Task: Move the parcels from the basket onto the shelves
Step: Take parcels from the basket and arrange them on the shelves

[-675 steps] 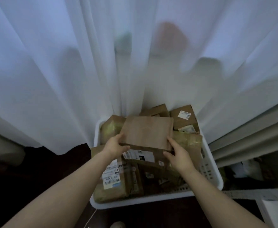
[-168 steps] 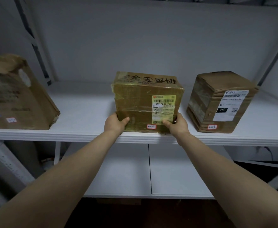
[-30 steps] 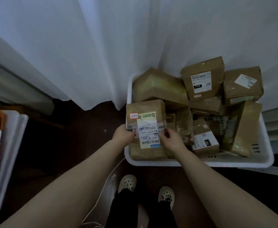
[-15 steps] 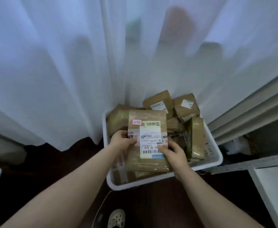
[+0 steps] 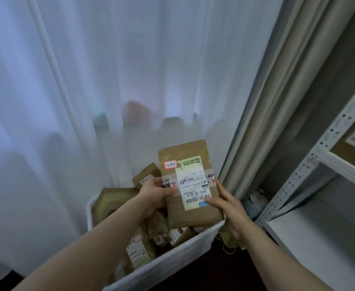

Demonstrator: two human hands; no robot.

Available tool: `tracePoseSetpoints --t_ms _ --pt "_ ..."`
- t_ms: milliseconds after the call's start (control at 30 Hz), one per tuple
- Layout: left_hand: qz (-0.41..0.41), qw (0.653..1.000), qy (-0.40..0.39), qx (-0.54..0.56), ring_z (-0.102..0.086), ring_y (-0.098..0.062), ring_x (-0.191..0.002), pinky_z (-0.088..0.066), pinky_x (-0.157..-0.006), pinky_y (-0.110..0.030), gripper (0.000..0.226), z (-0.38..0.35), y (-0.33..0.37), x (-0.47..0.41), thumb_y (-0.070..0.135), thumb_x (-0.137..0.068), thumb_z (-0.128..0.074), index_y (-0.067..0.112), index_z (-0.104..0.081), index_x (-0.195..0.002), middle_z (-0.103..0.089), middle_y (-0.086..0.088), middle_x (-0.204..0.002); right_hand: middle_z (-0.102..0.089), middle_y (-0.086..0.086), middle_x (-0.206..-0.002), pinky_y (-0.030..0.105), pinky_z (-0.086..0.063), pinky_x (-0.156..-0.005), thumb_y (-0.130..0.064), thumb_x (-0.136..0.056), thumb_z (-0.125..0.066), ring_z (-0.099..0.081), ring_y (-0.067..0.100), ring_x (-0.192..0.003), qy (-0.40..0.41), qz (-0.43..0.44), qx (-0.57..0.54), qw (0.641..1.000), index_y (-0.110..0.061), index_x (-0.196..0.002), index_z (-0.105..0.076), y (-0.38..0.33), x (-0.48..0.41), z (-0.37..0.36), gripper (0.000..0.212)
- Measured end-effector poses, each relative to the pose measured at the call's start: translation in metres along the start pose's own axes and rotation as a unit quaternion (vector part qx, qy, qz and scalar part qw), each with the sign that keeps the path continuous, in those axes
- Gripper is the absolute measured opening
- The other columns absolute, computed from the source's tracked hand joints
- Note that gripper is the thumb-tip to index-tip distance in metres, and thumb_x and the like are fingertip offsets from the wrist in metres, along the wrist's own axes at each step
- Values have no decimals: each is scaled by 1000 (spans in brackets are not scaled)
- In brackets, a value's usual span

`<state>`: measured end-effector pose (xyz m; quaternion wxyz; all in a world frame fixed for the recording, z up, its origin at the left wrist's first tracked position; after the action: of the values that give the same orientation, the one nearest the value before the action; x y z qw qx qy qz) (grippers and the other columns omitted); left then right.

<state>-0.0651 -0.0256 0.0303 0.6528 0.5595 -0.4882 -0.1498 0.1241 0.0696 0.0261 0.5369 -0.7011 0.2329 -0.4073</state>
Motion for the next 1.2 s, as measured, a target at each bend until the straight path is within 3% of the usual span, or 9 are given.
tracePoseSetpoints --t_ms 167,500,633,733,833,900,967,1067,1200 --pt "-32 999 -36 12 -70 -22 -83 -60 -71 -42 39 -43 25 32 -5 -78 -71 8 -53 -109 -70 -8 -97 -65 2 -120 31 -55 -73 -6 -75 -73 -64 25 -104 -4 31 -16 999 -45 -134 -46 -32 33 34 76" --pt "-41 992 -114 -45 -68 -26 -98 -57 -82 -47 42 -75 52 74 0 -80 -70 15 -55 -116 -70 -9 -109 -72 1 -110 39 -42 -96 -27 -45 -84 -60 26 -108 -3 85 -43 995 -43 -126 -58 -66 69 60 87" --pt "-47 991 -119 -29 -67 -27 -98 -57 -82 -47 39 -76 62 83 -5 -82 -67 13 -56 -115 -71 -10 -105 -68 1 -116 32 -51 -70 -9 -56 -83 -61 22 -97 -15 93 -50 994 -42 -127 -58 -75 83 58 82" --pt "-55 989 -119 -63 -66 -24 -99 -55 -88 -44 32 -80 67 91 1 -84 -67 12 -57 -112 -70 -8 -106 -61 -1 -121 32 -50 -72 -9 -64 -79 -57 21 -102 34 120 -30 992 -43 -120 -63 -84 93 66 67" --pt "-118 980 -41 -157 -55 -18 -110 -45 -98 -34 33 -80 85 96 6 -81 -72 16 -52 -105 -61 -3 -119 -58 -2 -124 28 -49 -74 -9 -71 -79 -57 15 -102 81 165 9 983 -40 -120 -62 -105 101 73 60" --pt "-239 921 85 -296 -38 -22 -129 -34 -105 -33 68 -73 122 104 15 -77 -76 13 -39 -135 -42 -6 -139 -51 0 -129 26 -51 -82 -10 -69 -82 -55 11 -104 113 203 123 965 -36 -130 -55 -129 108 77 72" --pt "-339 796 122 -486 -16 -28 -143 -20 -116 -40 109 -85 154 111 34 -71 -79 13 -9 -152 -17 -13 -155 -32 2 -138 29 -46 -94 -14 -67 -84 -42 14 -114 134 212 269 930 -38 -140 -42 -151 113 79 87" --pt "-364 631 11 -685 1 -27 -147 0 -118 -52 118 -129 160 120 40 -69 -78 18 2 -153 -1 -9 -160 -17 1 -139 27 -37 -98 -20 -68 -84 -29 21 -125 87 224 418 876 -45 -145 -25 -178 121 67 100" --pt "-299 545 -117 -775 7 -26 -147 5 -115 -51 124 -165 144 127 34 -68 -80 14 10 -151 5 -7 -160 -15 -5 -132 25 -32 -102 -19 -68 -83 -23 14 -119 -15 237 527 816 -53 -145 -11 -197 131 43 111"
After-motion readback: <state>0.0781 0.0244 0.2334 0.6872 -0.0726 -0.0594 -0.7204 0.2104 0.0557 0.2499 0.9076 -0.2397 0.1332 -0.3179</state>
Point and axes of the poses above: each hand's wrist, its own x-axis away from the middle knuckle, its own z-axis out of the back of the hand, y = z × x, the point moved 8 cm from there along -x, towards the middle knuckle
